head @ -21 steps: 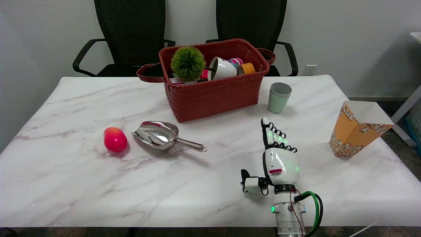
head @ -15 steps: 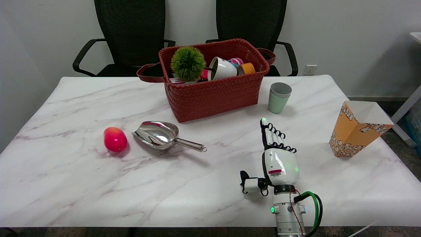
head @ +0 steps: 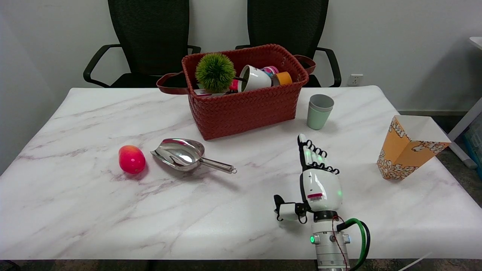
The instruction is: Pick up the green cup.
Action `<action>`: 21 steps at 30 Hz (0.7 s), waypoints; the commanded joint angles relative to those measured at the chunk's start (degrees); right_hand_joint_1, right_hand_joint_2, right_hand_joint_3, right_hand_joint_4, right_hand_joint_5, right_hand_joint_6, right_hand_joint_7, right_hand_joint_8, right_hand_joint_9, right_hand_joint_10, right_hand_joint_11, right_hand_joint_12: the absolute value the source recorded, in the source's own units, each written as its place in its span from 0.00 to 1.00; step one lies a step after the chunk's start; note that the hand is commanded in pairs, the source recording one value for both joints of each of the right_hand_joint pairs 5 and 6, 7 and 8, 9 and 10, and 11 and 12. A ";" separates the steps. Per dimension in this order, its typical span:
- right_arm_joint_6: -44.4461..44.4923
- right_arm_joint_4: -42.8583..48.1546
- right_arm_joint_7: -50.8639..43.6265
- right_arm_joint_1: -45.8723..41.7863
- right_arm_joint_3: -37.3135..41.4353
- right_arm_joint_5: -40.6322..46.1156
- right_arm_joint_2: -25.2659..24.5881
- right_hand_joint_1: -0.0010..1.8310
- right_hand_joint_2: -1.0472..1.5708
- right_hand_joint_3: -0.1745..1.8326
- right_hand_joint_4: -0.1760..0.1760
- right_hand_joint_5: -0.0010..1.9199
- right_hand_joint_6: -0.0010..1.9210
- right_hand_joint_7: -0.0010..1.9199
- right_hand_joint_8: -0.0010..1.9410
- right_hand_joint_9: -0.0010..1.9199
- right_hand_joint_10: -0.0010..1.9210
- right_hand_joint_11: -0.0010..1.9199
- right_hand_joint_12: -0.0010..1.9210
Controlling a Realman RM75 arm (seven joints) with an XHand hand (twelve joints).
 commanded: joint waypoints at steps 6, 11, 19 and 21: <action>0.26 3.33 5.15 0.58 2.22 0.64 0.25 0.63 0.49 0.56 0.50 0.03 0.03 0.19 0.19 0.19 0.19 0.22 0.22; 0.50 4.39 9.23 0.66 3.17 1.13 0.17 0.63 0.49 0.57 0.50 0.04 0.04 0.19 0.19 0.19 0.19 0.22 0.22; 0.02 5.40 18.50 2.20 3.33 6.09 0.49 0.60 0.44 0.48 0.50 0.05 0.05 0.17 0.17 0.21 0.21 0.23 0.23; 0.10 5.40 20.19 2.84 3.50 7.20 0.48 0.59 0.44 0.42 0.50 0.04 0.04 0.18 0.17 0.22 0.22 0.24 0.24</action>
